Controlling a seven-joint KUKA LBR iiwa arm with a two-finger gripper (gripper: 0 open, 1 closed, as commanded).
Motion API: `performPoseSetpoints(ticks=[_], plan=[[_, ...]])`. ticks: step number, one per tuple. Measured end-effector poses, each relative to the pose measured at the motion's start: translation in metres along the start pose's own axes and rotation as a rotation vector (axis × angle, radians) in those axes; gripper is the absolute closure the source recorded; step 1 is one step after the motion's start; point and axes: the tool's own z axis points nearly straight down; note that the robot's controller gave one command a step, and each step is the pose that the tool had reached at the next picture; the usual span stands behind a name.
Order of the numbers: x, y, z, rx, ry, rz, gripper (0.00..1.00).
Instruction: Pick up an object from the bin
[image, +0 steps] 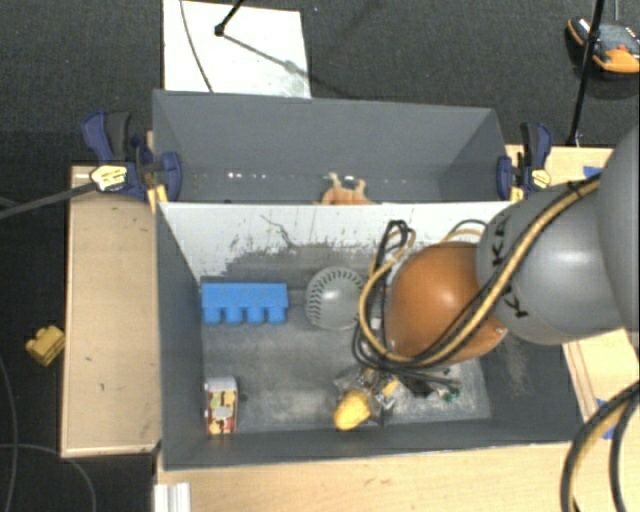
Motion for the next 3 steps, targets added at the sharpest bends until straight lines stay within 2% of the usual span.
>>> performPoseSetpoints(ticks=[3], plan=[[0.0001,0.0001,0.0,-0.001,0.001,0.012,1.0]])
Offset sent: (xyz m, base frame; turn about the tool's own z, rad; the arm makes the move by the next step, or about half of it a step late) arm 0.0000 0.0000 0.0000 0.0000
